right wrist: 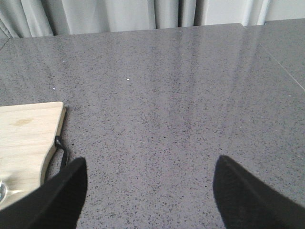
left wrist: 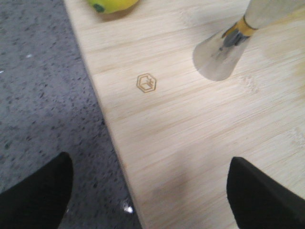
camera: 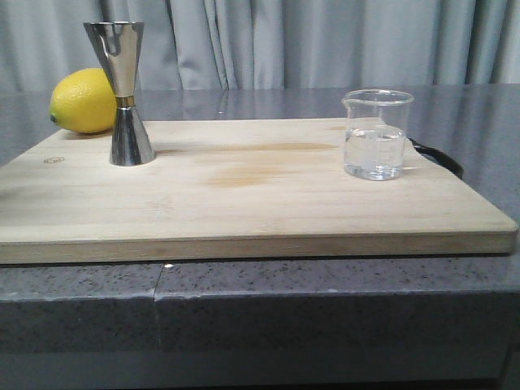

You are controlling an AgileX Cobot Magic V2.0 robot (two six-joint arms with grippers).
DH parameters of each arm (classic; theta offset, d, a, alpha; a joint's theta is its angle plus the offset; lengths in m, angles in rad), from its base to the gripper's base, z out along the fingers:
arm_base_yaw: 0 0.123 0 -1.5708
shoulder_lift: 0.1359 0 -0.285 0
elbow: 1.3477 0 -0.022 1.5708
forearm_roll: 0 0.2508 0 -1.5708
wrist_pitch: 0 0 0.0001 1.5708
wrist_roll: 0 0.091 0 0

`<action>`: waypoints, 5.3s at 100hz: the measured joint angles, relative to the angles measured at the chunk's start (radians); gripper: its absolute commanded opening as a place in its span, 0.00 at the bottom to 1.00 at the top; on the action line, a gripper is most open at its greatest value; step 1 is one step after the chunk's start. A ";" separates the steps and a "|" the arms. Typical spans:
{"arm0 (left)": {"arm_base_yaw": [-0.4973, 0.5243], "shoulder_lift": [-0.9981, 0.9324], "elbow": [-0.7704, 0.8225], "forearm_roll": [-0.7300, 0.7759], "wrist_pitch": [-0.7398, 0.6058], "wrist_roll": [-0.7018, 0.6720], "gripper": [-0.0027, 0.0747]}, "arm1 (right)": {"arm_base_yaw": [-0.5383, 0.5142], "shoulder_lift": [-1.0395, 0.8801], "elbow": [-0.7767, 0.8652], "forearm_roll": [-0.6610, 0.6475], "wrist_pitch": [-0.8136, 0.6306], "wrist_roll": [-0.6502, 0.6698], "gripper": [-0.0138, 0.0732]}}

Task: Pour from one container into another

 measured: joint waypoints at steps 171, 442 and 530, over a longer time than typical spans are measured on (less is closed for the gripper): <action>-0.101 0.486 -0.035 -0.992 0.310 1.445 0.37 | 0.000 0.000 0.000 0.002 -0.007 0.000 0.73; -0.288 0.487 -0.198 -0.985 0.332 1.374 0.27 | 0.561 0.751 0.332 0.397 -1.244 -0.362 0.73; -0.288 0.487 -0.198 -0.984 0.332 1.374 0.27 | 0.561 1.010 0.332 0.337 -1.548 -0.352 0.63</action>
